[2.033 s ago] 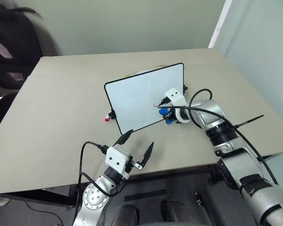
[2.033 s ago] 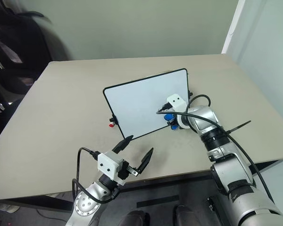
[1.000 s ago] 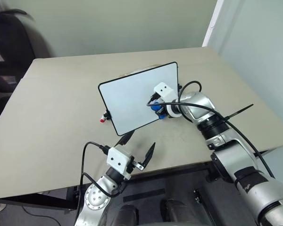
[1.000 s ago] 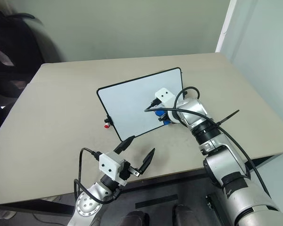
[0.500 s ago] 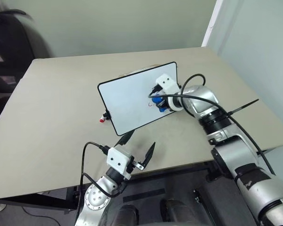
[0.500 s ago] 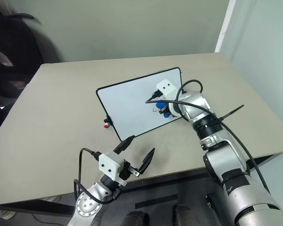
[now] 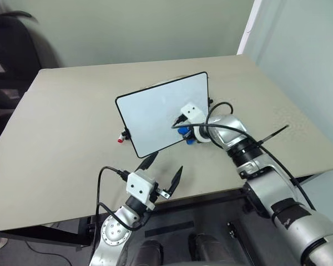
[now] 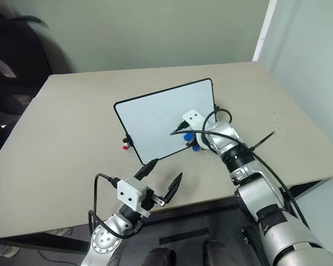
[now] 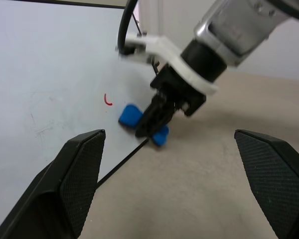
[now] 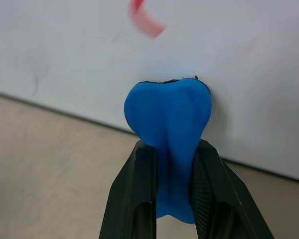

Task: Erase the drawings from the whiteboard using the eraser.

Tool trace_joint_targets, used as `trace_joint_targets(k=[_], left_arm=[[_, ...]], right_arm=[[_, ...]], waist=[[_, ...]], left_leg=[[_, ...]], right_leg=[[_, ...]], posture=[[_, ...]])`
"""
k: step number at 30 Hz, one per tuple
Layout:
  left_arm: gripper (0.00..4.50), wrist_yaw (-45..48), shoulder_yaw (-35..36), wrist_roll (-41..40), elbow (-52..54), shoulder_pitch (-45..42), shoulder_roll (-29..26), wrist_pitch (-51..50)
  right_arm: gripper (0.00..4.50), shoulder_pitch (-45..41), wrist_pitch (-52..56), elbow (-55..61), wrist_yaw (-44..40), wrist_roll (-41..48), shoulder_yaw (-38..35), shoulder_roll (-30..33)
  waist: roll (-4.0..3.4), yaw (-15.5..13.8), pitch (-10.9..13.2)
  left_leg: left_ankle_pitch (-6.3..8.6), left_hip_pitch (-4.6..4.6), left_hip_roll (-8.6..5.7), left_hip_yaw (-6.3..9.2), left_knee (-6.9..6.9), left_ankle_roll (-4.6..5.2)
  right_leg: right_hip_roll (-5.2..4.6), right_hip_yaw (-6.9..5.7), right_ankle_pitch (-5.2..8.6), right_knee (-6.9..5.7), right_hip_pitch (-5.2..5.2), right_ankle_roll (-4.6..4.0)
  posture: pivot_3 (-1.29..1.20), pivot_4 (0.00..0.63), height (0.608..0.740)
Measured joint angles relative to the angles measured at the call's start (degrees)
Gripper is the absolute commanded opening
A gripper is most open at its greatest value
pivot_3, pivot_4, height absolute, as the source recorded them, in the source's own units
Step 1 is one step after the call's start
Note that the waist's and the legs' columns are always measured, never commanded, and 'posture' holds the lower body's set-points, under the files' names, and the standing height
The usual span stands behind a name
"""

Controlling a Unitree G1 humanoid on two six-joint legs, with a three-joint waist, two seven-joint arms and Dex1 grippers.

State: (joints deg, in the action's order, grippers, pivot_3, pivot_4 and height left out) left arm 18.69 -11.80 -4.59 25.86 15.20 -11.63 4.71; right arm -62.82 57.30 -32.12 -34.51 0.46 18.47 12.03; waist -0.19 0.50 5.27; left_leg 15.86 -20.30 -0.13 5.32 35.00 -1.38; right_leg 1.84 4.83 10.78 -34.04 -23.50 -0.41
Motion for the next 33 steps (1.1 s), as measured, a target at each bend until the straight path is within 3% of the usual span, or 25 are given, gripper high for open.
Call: trace_joint_targets(k=[9, 19, 33], left_arm=[[4.50, 0.0, 0.0, 0.0, -0.2, -0.4, 0.0, 0.0], [4.50, -0.2, -0.3, 0.1, -0.2, -0.4, 0.3, 0.0], [4.50, -0.3, -0.6, 0.1, -0.2, -0.3, 0.6, 0.2]], right_arm=[[0.78, -0.6, 1.8, 3.0, 0.0, 0.0, -0.8, 0.5], [0.78, 3.9, 4.4, 7.2, -0.8, 0.0, 3.0, -1.7], [0.78, -1.0, 4.5, 9.6, -0.9, 0.0, 2.5, -0.7]], waist=[[0.02, 0.0, 0.0], [0.02, 0.0, -0.1], [0.04, -0.2, -0.1]], left_leg=[[-0.10, 0.18, 0.01, -0.01, -0.01, 0.16], [-0.19, 0.25, 0.01, -0.01, -0.02, 0.34], [-0.03, 0.18, 0.00, -0.01, -0.01, 0.09]], right_leg=[[0.00, -0.03, -0.21, -0.03, 0.05, 0.01], [0.01, -0.04, -0.18, 0.02, 0.07, 0.07], [0.00, -0.03, -0.18, 0.05, 0.02, 0.05]], posture=[[0.00, 0.150, 0.739], [0.00, 0.150, 0.739], [0.00, 0.150, 0.739]])
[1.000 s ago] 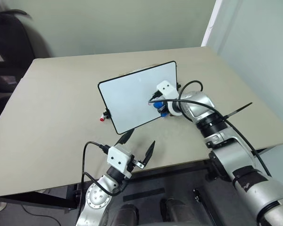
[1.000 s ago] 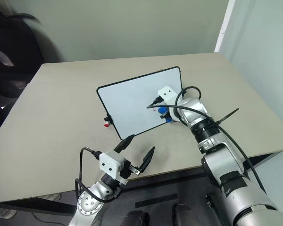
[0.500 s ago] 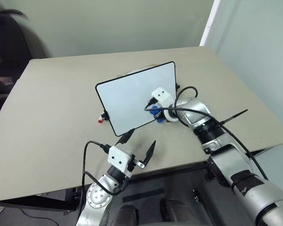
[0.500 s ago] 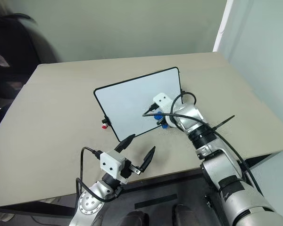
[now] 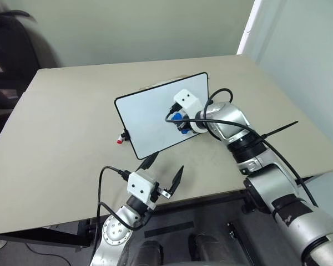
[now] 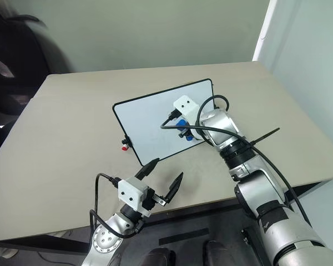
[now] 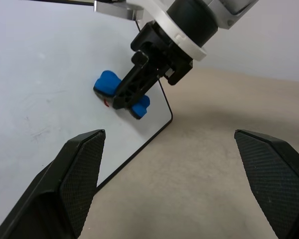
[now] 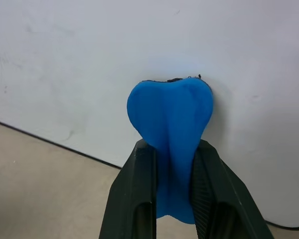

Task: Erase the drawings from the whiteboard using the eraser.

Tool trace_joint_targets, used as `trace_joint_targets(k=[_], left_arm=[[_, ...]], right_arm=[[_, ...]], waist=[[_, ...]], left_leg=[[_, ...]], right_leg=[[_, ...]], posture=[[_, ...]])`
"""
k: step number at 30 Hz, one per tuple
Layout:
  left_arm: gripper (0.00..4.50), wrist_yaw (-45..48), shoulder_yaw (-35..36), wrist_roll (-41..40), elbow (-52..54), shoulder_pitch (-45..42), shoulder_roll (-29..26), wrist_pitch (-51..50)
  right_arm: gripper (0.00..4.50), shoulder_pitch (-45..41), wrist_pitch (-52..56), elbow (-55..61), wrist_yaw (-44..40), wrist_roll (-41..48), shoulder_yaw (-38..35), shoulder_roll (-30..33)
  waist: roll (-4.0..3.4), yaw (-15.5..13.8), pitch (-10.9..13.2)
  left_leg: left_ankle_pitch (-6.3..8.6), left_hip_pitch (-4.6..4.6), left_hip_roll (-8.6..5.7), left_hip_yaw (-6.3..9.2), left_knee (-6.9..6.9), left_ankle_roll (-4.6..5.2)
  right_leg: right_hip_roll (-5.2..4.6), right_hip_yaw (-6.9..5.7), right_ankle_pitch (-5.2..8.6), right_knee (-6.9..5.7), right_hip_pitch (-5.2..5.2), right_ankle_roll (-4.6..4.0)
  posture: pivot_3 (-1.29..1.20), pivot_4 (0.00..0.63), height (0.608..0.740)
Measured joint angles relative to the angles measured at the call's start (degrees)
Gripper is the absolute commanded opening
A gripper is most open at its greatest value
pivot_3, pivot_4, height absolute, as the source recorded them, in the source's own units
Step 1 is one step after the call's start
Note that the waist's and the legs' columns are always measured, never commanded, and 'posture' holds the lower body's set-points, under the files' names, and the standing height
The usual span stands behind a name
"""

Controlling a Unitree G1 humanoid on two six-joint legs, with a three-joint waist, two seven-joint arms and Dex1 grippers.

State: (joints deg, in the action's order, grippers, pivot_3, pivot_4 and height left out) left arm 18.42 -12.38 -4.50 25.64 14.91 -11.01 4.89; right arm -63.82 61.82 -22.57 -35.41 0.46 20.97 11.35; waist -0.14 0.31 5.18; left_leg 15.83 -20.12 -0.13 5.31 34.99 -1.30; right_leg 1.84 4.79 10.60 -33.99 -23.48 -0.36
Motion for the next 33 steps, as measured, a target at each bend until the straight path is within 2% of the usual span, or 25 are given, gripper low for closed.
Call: trace_joint_targets(k=[8, 21, 33], left_arm=[[4.50, 0.0, 0.0, 0.0, 0.0, 0.3, -0.1, 0.0], [4.50, 0.0, 0.1, 0.0, 0.0, 0.7, -0.3, 0.0], [4.50, -0.1, 0.1, 0.0, 0.0, 0.1, 0.4, 0.4]], right_arm=[[0.78, 6.1, -0.2, -2.0, 0.0, -0.1, 2.8, -1.3], [0.78, -1.0, -0.2, -1.8, 0.0, 0.0, 0.1, -0.1], [0.78, 5.0, -0.8, -2.9, 0.0, -0.3, 3.0, -1.4]], waist=[[0.02, 0.0, 0.0], [0.00, 0.0, 0.0], [0.00, 0.0, 0.0]], left_leg=[[-0.03, 0.07, 0.00, -0.01, 0.00, 0.05], [0.05, 0.00, 0.00, 0.00, -0.01, -0.09], [-0.02, 0.06, 0.00, -0.01, 0.01, 0.03]], right_leg=[[0.00, 0.00, -0.04, -0.03, 0.06, 0.01], [0.00, 0.00, -0.01, -0.01, -0.02, 0.03], [0.00, 0.00, -0.06, -0.02, 0.03, 0.01]], posture=[[0.00, 0.150, 0.739], [0.00, 0.150, 0.739], [0.00, 0.150, 0.739]])
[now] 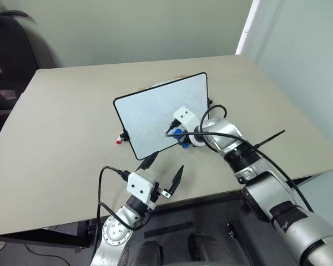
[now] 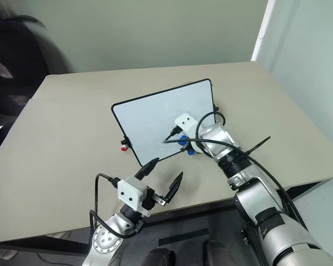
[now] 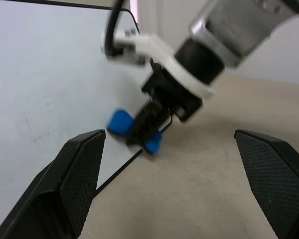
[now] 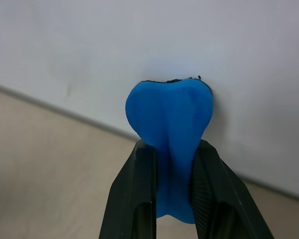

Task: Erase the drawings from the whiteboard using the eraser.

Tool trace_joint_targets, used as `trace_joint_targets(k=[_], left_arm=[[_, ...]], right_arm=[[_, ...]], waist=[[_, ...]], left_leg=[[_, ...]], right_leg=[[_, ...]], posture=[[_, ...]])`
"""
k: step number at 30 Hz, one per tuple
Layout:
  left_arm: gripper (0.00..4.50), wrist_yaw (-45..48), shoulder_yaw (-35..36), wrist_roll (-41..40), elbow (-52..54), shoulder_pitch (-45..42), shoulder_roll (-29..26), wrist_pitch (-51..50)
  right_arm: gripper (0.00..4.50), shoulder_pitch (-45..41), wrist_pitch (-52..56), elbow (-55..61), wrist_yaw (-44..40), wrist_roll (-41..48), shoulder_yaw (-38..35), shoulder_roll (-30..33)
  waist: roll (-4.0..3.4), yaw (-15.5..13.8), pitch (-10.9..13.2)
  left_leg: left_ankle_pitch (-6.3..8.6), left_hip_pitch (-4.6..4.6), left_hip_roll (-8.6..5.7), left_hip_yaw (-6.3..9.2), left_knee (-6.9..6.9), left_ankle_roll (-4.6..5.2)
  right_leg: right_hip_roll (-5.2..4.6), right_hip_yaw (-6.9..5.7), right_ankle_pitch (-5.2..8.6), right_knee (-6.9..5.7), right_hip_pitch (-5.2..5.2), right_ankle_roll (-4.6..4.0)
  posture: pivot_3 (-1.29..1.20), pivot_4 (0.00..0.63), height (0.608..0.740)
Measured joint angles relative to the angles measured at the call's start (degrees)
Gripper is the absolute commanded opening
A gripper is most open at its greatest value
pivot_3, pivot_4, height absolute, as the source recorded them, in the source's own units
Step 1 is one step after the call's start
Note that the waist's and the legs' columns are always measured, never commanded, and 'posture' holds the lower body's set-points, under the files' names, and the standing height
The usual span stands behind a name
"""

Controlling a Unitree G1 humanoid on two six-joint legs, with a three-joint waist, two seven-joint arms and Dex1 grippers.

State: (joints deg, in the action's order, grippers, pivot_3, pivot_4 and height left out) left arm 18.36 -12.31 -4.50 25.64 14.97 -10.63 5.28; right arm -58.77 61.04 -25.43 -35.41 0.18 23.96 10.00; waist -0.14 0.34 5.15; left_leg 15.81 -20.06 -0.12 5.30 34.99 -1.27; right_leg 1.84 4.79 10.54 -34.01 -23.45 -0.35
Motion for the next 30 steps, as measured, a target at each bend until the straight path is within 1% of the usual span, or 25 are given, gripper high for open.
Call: trace_joint_targets(k=[3, 8, 11, 16, 19, 20, 22, 23, 26, 28, 30], left_arm=[[4.50, 0.0, 0.0, 0.0, 0.0, 0.0, 0.0, 0.1], [4.50, 0.0, 0.0, 0.1, -0.8, -0.2, 0.1, 0.4], [4.50, 0.0, 0.1, 0.1, -1.0, -0.3, 0.1, 0.6], [4.50, 0.0, 0.1, 0.1, -1.2, -0.5, 0.1, 0.7], [4.50, 0.0, 0.1, 0.1, -1.2, -0.7, 0.1, 0.8], [4.50, 0.0, 0.0, 0.1, -1.2, -0.7, 0.0, 0.8], [4.50, 0.0, 0.1, 0.1, -1.2, -0.9, -0.1, 0.8], [4.50, 0.0, 0.1, 0.1, -1.2, -0.7, -0.1, 0.8], [4.50, 0.1, 0.3, 0.0, -1.2, -0.5, -0.3, 0.8], [4.50, 0.1, 0.3, 0.0, -1.2, -0.7, -0.5, 0.8], [4.50, 0.2, 0.3, 0.0, -1.2, -0.8, -0.6, 0.8]], right_arm=[[0.78, -0.9, 0.0, -0.2, 0.0, 0.0, -0.1, 0.0], [0.78, -5.7, -1.4, -0.5, 0.2, 0.1, -2.7, 0.8], [0.78, -6.0, -1.9, 0.3, 0.3, 0.1, -3.2, 1.5], [0.78, -1.0, -3.8, -0.2, 0.6, -0.6, -2.4, 1.6], [0.78, 3.4, -5.8, -1.2, 1.3, -2.3, -0.9, 3.2], [0.78, 3.6, -5.8, -0.4, 1.1, -2.2, -0.9, 3.7], [0.78, 5.1, -3.6, 3.2, 0.4, -1.6, -2.0, 6.2], [0.78, 5.6, -2.4, 4.7, 0.2, -1.0, -3.1, 7.0], [0.78, 6.2, 3.0, 13.1, -1.4, 2.0, -7.9, 11.1], [0.78, 6.3, 6.4, 19.3, -2.6, 3.7, -9.8, 14.9], [0.78, 6.5, 8.9, 23.1, -2.9, 4.6, -11.1, 18.0]], waist=[[-0.01, 0.0, 0.0], [-0.01, 0.0, 0.0], [-0.01, 0.0, 0.0], [0.08, -0.1, 0.0], [0.02, -0.3, 0.0], [-0.10, -0.3, 0.0], [-0.07, -0.5, 0.0], [-0.06, -0.7, 0.0], [-0.13, -0.9, 0.0], [-0.12, -0.9, 0.0], [-0.08, -0.9, 0.0]], left_leg=[[0.01, -0.01, 0.00, 0.00, -0.01, -0.01], [0.03, -0.07, 0.00, 0.00, -0.01, -0.05], [0.06, -0.03, 0.00, 0.01, -0.01, -0.10], [0.01, 0.03, 0.00, 0.01, 0.04, -0.02], [0.01, 0.00, -0.01, 0.00, 0.10, -0.02], [0.01, 0.02, -0.01, -0.03, 0.10, -0.02], [0.02, 0.00, -0.01, -0.01, 0.08, -0.03], [0.01, -0.05, 0.00, -0.01, 0.07, -0.02], [-0.03, -0.13, -0.01, -0.05, 0.09, 0.04], [-0.04, -0.06, -0.01, -0.05, 0.09, 0.05], [-0.29, -0.02, -0.01, -0.05, 0.09, 0.48]], right_leg=[[0.00, 0.00, 0.02, 0.00, -0.03, 0.02], [0.00, 0.00, 0.02, 0.01, -0.09, 0.02], [0.00, 0.00, 0.02, 0.01, -0.16, 0.01], [0.00, 0.00, -0.01, 0.00, 0.01, -0.03], [-0.01, 0.00, -0.18, 0.00, 0.09, -0.15], [-0.02, 0.01, -0.22, 0.01, 0.14, -0.19], [-0.02, 0.00, -0.05, 0.04, 0.18, 0.10], [-0.02, 0.01, -0.05, 0.04, 0.16, 0.09], [-0.02, 0.03, -0.05, 0.04, 0.19, 0.08], [-0.01, 0.02, 0.00, 0.06, 0.31, 0.15], [-0.01, 0.03, 0.18, 0.07, 0.48, 0.31]], posture=[[0.00, 0.150, 0.739], [0.00, 0.150, 0.739], [0.00, 0.150, 0.739], [0.00, 0.150, 0.739], [0.00, 0.150, 0.739], [0.00, 0.150, 0.739], [0.00, 0.150, 0.739], [0.00, 0.150, 0.739], [0.00, 0.150, 0.739], [0.00, 0.150, 0.739], [0.00, 0.150, 0.739]])
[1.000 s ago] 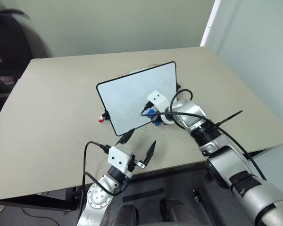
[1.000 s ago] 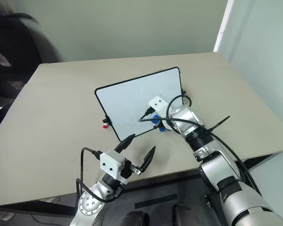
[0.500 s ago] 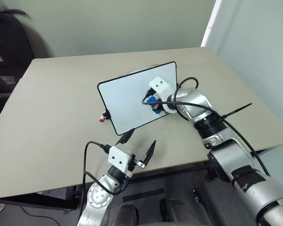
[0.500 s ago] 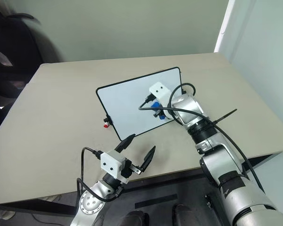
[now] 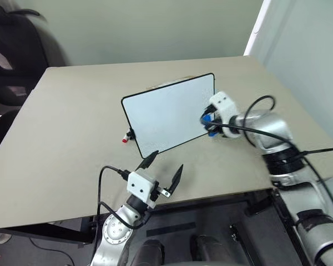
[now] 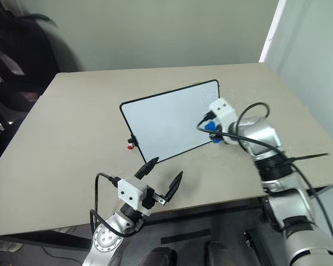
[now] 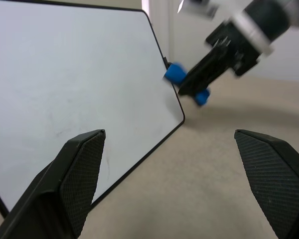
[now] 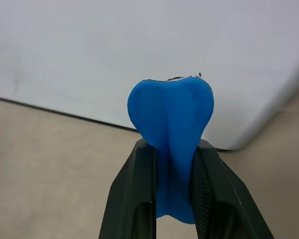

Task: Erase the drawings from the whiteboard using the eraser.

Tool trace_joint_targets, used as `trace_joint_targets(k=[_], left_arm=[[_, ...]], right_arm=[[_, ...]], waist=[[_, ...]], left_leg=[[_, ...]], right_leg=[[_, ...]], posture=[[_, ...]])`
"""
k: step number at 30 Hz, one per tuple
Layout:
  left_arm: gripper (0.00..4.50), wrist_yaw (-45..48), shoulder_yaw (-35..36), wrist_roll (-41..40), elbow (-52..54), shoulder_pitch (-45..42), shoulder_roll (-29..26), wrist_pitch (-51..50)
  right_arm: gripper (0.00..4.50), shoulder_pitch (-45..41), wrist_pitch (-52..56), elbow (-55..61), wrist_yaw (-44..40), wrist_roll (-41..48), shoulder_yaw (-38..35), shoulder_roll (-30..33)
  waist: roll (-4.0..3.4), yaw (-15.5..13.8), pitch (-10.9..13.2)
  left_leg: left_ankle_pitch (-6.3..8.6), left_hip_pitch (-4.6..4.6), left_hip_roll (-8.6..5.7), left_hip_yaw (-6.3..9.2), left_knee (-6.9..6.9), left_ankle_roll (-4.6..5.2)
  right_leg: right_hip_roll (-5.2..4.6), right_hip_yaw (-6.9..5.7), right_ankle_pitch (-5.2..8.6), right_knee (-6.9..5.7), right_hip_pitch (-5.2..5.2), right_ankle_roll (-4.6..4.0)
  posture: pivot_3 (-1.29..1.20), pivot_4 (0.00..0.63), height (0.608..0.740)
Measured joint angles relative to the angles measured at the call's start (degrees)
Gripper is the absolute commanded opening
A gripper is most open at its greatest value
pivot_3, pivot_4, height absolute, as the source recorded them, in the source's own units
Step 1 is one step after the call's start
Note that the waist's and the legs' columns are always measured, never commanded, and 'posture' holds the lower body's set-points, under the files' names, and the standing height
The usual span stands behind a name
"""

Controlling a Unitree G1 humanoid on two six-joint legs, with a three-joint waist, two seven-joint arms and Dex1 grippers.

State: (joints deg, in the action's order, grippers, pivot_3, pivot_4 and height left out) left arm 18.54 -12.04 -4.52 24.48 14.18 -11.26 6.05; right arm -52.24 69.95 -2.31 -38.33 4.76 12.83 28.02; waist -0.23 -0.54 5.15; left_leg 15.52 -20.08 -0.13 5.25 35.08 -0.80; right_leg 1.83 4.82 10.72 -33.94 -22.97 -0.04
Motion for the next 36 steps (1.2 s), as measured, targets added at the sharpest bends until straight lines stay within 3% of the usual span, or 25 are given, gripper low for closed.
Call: trace_joint_targets(k=[9, 14, 17, 25, 26, 31, 36], left_arm=[[4.50, 0.2, 0.0, -0.1, -0.1, -0.5, -0.1, 0.0], [4.50, 0.4, 0.1, -0.4, -0.6, -1.0, -0.4, 0.0], [4.50, 1.0, 0.1, -0.5, -1.0, -1.2, -0.7, 0.0], [4.50, 1.4, 1.0, -1.1, -1.0, -1.0, -1.7, 0.0], [4.50, 1.4, 1.2, -1.1, -0.9, -0.9, -1.8, 0.0], [4.50, 1.4, 4.0, -2.5, 2.7, -0.1, -3.4, -0.4], [4.50, 1.7, 5.6, -3.8, 3.5, -0.5, -4.2, -1.6]], right_arm=[[0.78, 8.2, 5.0, 1.6, -0.2, 3.0, -4.3, 7.8], [0.78, 9.2, 3.5, -3.4, 1.5, 3.0, -5.5, 7.8], [1.46, 9.2, 3.1, -5.5, 1.9, 3.2, -5.4, 6.8], [4.26, 9.9, 2.6, -5.0, 2.3, 4.8, -6.9, 7.0], [4.45, 10.8, 2.3, -3.5, 2.0, 5.4, -7.8, 7.6], [4.45, 24.0, -8.8, 12.2, 0.1, 8.6, -15.3, 10.8], [4.45, 34.5, -23.9, 23.9, 2.4, 10.3, -21.3, 3.2]], waist=[[-0.03, 0.0, 0.0], [-0.07, 0.2, 0.0], [-0.09, 0.2, 0.0], [-0.14, 0.0, 0.0], [-0.13, 0.0, 0.0], [-0.10, -0.5, 0.0], [-0.02, 0.1, 0.0]], left_leg=[[-0.12, 0.07, 0.00, -0.01, -0.03, 0.17], [-0.12, 0.11, 0.00, -0.01, -0.05, 0.18], [-0.13, 0.10, 0.00, 0.00, -0.05, 0.20], [-0.16, 0.03, -0.01, 0.00, -0.01, 0.25], [-0.16, 0.02, -0.01, 0.01, -0.01, 0.25], [-0.07, -0.05, -0.01, 0.02, -0.04, 0.29], [0.11, 0.20, -0.02, 0.02, 0.04, 0.38]], right_leg=[[0.00, 0.03, 0.39, -0.03, 0.25, 0.31], [0.01, 0.03, 0.41, -0.04, 0.23, 0.37], [0.01, 0.03, 0.41, -0.04, 0.23, 0.39], [0.00, 0.03, 0.41, -0.02, 0.19, 0.39], [0.00, 0.03, 0.41, -0.02, 0.21, 0.39], [0.01, 0.04, 0.59, 0.01, 0.44, 0.47], [0.02, 0.06, 0.84, 0.00, 0.65, 0.60]], posture=[[0.00, 0.150, 0.739], [0.00, 0.150, 0.739], [0.00, 0.150, 0.739], [0.00, 0.150, 0.739], [0.00, 0.150, 0.739], [0.00, 0.150, 0.739], [0.00, 0.150, 0.739]])
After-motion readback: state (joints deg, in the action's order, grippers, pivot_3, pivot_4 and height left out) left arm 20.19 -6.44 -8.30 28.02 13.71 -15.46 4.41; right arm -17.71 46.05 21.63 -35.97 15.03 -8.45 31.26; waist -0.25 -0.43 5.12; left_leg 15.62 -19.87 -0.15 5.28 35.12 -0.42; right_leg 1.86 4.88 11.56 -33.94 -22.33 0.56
